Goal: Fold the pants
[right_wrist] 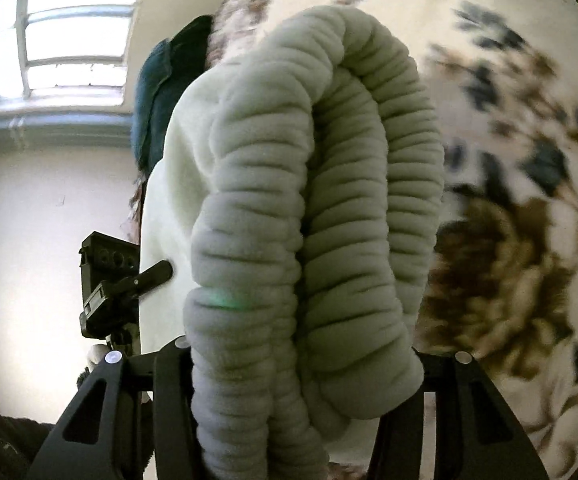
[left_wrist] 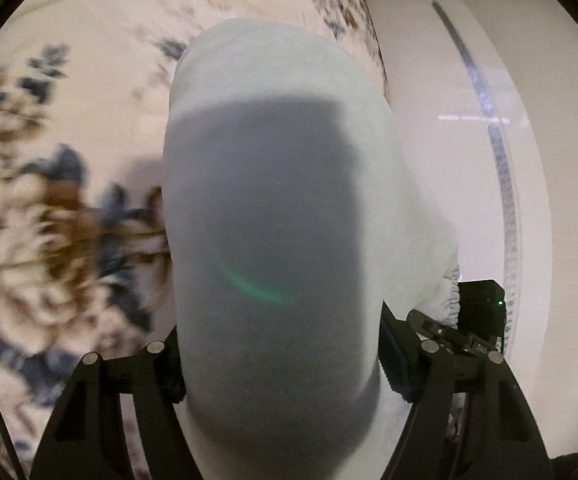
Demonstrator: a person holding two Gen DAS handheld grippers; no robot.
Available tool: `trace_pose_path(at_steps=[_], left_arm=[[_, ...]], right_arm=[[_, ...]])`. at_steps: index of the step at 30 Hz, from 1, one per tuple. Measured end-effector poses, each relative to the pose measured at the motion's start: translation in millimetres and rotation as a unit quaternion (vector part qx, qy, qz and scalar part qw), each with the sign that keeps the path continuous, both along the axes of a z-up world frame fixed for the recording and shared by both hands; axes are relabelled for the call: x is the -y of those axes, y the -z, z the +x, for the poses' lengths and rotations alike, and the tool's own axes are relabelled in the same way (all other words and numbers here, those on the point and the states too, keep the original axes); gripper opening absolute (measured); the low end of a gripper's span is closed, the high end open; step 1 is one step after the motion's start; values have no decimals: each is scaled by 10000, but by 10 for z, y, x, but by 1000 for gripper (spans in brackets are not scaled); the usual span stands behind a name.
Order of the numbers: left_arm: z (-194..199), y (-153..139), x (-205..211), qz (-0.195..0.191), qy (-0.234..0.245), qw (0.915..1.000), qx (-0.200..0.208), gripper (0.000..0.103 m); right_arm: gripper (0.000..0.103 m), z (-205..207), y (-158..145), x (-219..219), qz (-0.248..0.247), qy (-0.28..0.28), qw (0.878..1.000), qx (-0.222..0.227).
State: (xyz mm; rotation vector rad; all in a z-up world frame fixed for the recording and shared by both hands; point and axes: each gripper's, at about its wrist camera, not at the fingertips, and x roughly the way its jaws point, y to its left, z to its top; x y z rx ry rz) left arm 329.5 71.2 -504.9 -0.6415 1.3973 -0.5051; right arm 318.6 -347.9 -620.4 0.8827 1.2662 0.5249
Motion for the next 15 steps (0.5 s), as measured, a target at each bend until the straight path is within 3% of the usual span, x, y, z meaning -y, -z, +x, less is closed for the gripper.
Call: trace_pose_path(at_steps=[8, 15], left_arm=[[-236, -836, -1511, 91, -836, 9960, 300, 71], [-197, -1542, -3413, 308, -1268, 9892, 668, 71]], right_arm=[[52, 285, -941, -1469, -38, -787, 9961, 386], [52, 672, -1478, -3487, 198, -1198, 9905, 652]])
